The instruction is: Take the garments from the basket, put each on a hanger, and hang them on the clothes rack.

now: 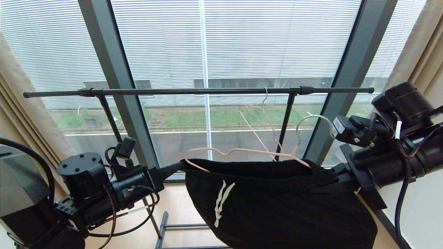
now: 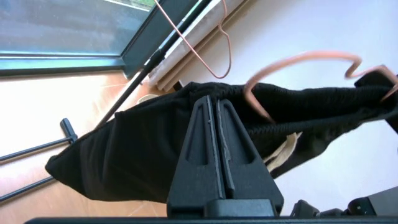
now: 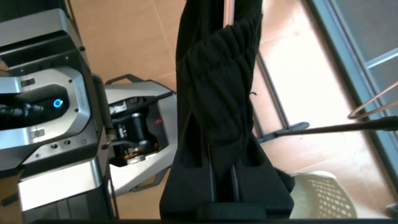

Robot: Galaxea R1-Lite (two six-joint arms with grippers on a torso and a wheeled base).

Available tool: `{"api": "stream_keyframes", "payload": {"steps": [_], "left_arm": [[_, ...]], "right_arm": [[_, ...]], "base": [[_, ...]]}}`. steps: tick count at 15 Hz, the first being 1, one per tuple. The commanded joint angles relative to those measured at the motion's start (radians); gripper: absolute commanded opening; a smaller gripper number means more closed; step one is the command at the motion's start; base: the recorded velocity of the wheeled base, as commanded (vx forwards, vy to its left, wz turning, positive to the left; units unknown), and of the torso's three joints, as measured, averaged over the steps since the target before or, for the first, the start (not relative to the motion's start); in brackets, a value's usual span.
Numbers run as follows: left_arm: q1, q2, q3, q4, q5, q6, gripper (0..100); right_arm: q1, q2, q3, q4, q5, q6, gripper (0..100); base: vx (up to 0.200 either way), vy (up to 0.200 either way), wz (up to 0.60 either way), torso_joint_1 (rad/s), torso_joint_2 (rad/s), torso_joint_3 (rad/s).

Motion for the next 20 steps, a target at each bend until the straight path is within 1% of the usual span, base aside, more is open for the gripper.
{"api": "stream_keyframes", "payload": {"steps": [1,5,6,10,11,14,15,17,19,20], "left_arm": [[0.002,0.0,-0.003,-0.001,0.001,0.0,0],[0.002,-0.002,-0.004,-0.001,0.001,0.0,0],[0.002,-0.002,-0.003,-0.001,0.001,0.0,0],[0.002,-0.015,0.0,-0.001,0.001,0.01,0],[0.002,-0.017,0.0,-0.001,0.001,0.013,0],[0.001,-0.038,0.005,-0.001,0.001,0.021,0],[-0.004,-0.063,0.009,0.006,0.001,0.03,0],[-0.013,-0.094,0.028,0.01,0.001,0.084,0],[-0.032,-0.106,0.04,0.019,0.001,0.147,0],[-0.044,-0.135,0.039,0.065,0.001,0.161,0]], "right_arm": [[0.0,-0.001,0.017,0.001,0.0,0.0,0],[0.0,-0.001,0.038,0.001,-0.005,-0.003,0],[0.0,0.001,0.047,0.001,-0.043,-0.006,0],[0.002,0.004,0.057,0.001,-0.055,-0.008,0],[0.002,0.005,0.058,0.001,-0.069,-0.008,0],[0.017,0.022,0.067,0.001,-0.15,-0.008,0],[0.023,0.033,0.072,-0.001,-0.173,-0.006,0],[0.042,0.054,0.072,-0.01,-0.221,-0.006,0],[0.062,0.079,0.073,-0.059,-0.228,-0.003,0],[0.076,0.093,0.073,-0.076,-0.228,-0.003,0]], "base": [[0.0,0.0,0.0,0.0,0.0,0.0],[0.0,0.0,0.0,0.0,0.0,0.0],[0.0,0.0,0.0,0.0,0.0,0.0],[0.0,0.0,0.0,0.0,0.0,0.0],[0.0,0.0,0.0,0.0,0.0,0.0],[0.0,0.0,0.0,0.0,0.0,0.0],[0.0,0.0,0.0,0.0,0.0,0.0],[0.0,0.0,0.0,0.0,0.0,0.0],[0.0,0.0,0.0,0.0,0.0,0.0],[0.0,0.0,0.0,0.0,0.0,0.0]]}}
